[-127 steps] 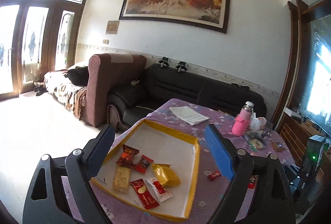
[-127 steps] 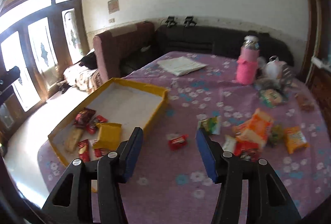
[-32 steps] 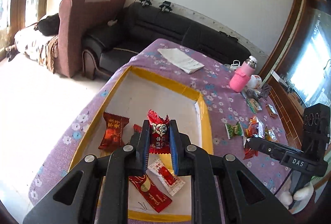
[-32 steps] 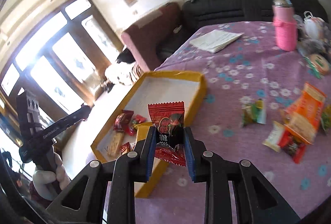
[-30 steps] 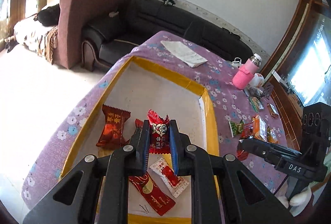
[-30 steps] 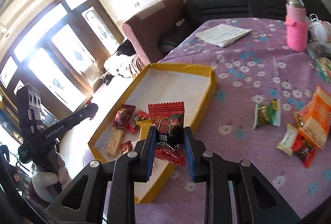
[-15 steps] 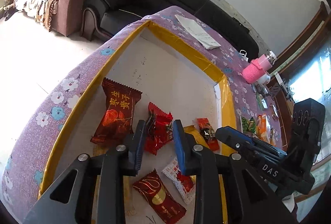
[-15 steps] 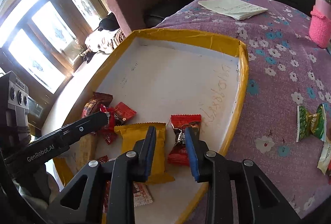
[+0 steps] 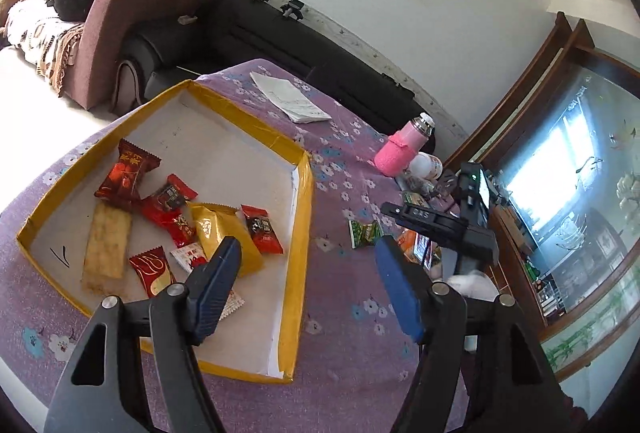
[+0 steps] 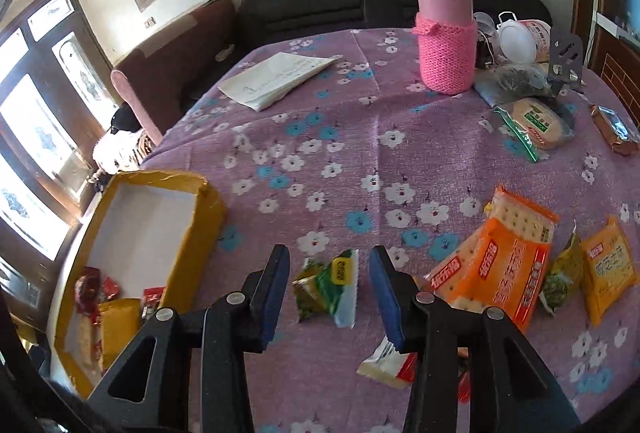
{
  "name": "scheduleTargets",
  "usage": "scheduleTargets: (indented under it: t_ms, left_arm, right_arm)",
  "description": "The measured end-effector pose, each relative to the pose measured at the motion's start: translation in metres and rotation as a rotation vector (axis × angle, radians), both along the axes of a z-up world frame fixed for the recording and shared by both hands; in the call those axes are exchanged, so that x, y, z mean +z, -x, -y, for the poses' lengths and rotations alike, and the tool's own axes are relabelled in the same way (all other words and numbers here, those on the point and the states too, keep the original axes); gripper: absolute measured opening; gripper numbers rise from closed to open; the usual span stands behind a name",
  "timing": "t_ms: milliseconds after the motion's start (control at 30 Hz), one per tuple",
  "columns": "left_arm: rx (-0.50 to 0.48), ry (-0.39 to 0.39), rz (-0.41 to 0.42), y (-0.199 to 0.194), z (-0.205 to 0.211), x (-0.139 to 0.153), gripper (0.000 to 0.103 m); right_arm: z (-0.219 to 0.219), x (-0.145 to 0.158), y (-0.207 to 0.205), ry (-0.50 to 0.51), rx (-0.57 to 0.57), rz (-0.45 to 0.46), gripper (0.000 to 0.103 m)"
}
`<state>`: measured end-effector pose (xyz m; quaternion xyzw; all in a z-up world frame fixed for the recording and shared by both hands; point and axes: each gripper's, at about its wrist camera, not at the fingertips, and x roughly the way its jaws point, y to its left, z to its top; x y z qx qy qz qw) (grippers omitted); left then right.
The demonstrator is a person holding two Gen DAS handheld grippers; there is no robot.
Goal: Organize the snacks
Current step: 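Grasp another red candy with the right tool while the left tool grasps the green snack packet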
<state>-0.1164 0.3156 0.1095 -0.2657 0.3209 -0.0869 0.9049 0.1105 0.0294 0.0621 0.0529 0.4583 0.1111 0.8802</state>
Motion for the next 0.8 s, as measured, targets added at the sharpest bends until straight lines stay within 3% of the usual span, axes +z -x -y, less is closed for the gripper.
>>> scheduleTargets:
  t_ms: [100, 167, 367, 433, 500, 567, 667, 733, 800]
  left_arm:
    - [0.002, -0.008, 0.001, 0.003, 0.008, 0.004, 0.069]
    - [0.009, -0.022, 0.006, 0.006, 0.010, 0.006, 0.069]
    - [0.009, -0.020, -0.014, 0.007, 0.018, -0.003, 0.069]
    - [-0.015, -0.017, -0.032, 0.006, 0.026, -0.009, 0.069]
    - [-0.038, -0.021, -0.037, 0.007, 0.033, -0.011, 0.069]
    - [-0.054, -0.039, -0.035, 0.008, 0.041, -0.010, 0.069]
    - [-0.070, -0.050, -0.046, 0.006, 0.049, -0.013, 0.069]
    - [-0.089, -0.056, -0.058, 0.003, 0.059, -0.018, 0.069]
    - [-0.117, -0.061, -0.071, 0.001, 0.070, -0.021, 0.069]
  right_arm:
    - [-0.017, -0.023, -0.016, 0.042, 0.025, -0.053, 0.043]
    - [-0.026, -0.035, -0.016, 0.052, 0.063, -0.090, 0.033]
    - [-0.032, -0.035, 0.028, 0.064, 0.214, -0.111, 0.031]
    - [-0.032, -0.035, 0.045, 0.017, 0.300, -0.158, 0.030]
    - [-0.024, -0.031, 0.066, -0.112, 0.409, -0.216, 0.028]
    - [-0.001, -0.015, 0.083, -0.159, 0.378, -0.153, 0.032]
    - [0.044, 0.003, 0.093, -0.166, 0.229, -0.039, 0.058]
    - [0.067, 0.004, 0.092, -0.134, 0.148, -0.007, 0.061]
    - [0.081, -0.005, 0.085, -0.160, 0.117, -0.032, 0.061]
